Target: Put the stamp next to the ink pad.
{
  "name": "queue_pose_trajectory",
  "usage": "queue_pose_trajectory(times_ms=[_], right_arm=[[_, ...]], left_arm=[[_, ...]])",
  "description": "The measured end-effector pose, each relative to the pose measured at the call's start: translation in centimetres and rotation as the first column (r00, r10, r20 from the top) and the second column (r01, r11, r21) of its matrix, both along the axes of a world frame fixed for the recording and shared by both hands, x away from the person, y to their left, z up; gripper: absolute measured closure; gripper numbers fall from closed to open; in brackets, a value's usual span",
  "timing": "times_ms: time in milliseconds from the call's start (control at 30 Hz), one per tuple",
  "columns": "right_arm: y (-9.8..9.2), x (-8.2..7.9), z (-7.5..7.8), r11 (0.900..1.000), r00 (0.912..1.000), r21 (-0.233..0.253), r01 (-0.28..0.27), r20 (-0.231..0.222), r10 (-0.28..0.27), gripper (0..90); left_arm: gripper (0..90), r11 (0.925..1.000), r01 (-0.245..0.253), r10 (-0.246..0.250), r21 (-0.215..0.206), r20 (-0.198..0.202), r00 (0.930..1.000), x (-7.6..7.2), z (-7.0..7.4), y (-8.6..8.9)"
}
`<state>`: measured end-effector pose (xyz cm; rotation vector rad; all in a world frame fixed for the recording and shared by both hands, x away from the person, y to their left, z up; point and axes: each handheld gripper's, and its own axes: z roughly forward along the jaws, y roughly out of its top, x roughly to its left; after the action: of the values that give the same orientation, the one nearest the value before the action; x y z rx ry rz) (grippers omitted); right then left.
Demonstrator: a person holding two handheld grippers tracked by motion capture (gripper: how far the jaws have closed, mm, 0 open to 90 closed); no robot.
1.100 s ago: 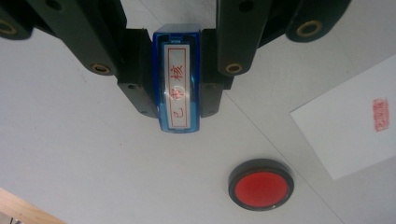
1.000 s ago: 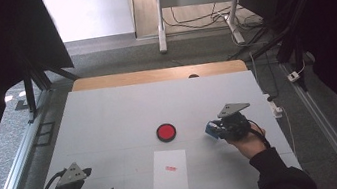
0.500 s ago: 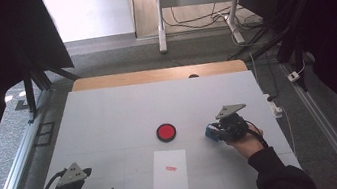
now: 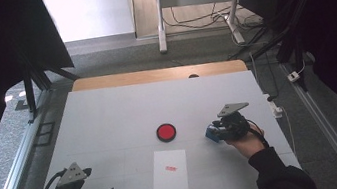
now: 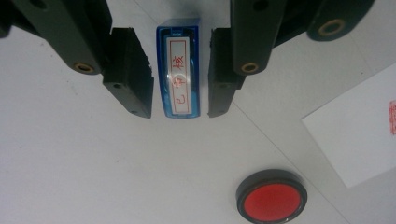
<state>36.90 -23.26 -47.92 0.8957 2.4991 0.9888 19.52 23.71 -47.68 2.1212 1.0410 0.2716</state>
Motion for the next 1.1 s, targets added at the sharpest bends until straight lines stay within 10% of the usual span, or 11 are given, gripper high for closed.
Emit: queue_pose_trajectory(times_ms=[500, 1100], right_arm=[[0.1, -0.8, 1.7, 0.996, 0.9988, 0.081, 0.048, 0.007, -0.049, 28.2], [-0.2, -3.7, 2.8, 0.994, 0.9988, 0.101, 0.049, 0.004, -0.05, 13.3]], left_arm=[[0.9, 0.9999, -0.005, 0.005, -0.009, -0.003, 1.0, 0.0, 0.0, 0.1], [0.8, 0.9999, -0.008, 0.008, -0.011, -0.003, 1.0, 0.0, 0.0, 0.2]])
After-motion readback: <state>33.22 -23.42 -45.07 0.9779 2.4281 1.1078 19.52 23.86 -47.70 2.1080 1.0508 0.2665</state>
